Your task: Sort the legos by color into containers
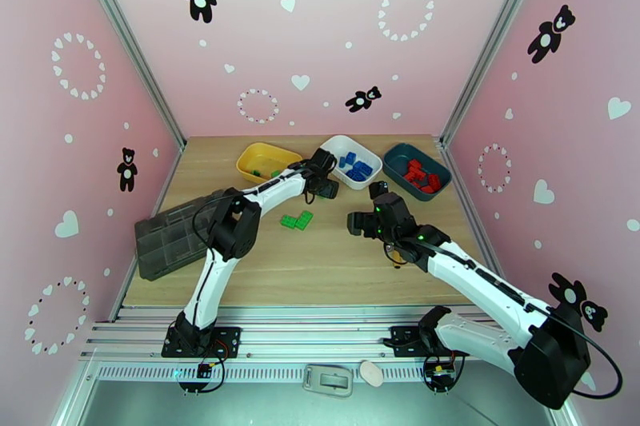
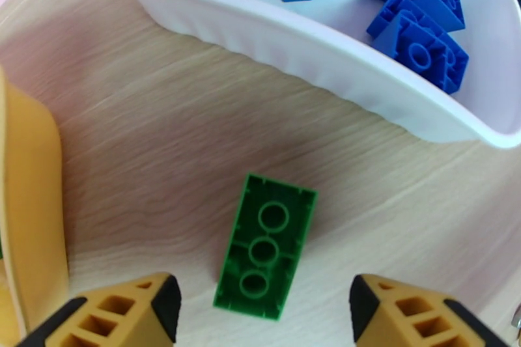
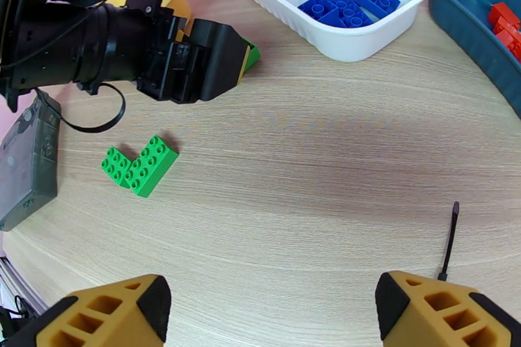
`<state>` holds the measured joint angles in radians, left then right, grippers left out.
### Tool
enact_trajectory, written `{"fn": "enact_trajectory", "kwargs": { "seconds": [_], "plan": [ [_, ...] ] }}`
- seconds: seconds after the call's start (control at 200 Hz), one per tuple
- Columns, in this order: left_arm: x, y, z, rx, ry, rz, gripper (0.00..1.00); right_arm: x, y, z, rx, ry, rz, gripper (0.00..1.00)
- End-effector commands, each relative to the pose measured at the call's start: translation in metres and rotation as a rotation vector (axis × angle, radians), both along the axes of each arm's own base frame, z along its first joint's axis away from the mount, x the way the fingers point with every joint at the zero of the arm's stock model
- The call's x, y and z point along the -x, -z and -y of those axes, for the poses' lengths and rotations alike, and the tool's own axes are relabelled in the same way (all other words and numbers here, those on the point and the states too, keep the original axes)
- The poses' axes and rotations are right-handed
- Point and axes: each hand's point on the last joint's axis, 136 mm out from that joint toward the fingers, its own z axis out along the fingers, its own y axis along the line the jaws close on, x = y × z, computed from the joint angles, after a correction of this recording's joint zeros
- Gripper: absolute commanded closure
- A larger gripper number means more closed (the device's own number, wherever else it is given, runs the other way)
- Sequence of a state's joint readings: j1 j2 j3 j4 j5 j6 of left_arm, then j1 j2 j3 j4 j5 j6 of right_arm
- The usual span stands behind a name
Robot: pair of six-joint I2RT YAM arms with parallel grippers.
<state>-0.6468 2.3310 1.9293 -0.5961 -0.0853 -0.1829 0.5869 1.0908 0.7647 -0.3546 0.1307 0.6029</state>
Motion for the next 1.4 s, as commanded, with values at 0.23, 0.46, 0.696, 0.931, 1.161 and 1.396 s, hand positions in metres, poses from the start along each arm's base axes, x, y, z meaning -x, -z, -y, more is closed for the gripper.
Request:
{"fn": "enact_trajectory", "kwargs": {
  "seconds": [0.23,0.46,0.696,0.931,1.161,1.396],
  "plan": [
    [0.0,0.019,0.001,-0.038,0.01,-0.035,0.36,0.003,-0.004,0.002,-0.015,0.003,0.004,0.15],
    [0.0,0.027,-0.001,-0.059,0.003,-0.045,0.42,0.002,-0.006,0.001,-0.022,0.0,0.009,0.16],
    [0.002,0.008,0.001,-0.054,0.004,-0.006,0.61,-0.003,-0.001,-0.003,-0.025,0.001,-0.003,0.16],
    [0.009,-0.052,-0.004,0.012,0.003,0.079,0.68,-0.017,-0.002,-0.022,-0.06,-0.032,-0.014,0.17],
    [0.01,-0.105,-0.031,0.048,-0.048,0.152,0.68,-0.037,-0.006,-0.052,-0.103,-0.093,-0.046,0.21],
    [-0.012,-0.115,-0.098,0.081,-0.235,0.142,0.68,-0.058,-0.001,-0.093,-0.162,-0.173,-0.107,0.23]
  ]
}}
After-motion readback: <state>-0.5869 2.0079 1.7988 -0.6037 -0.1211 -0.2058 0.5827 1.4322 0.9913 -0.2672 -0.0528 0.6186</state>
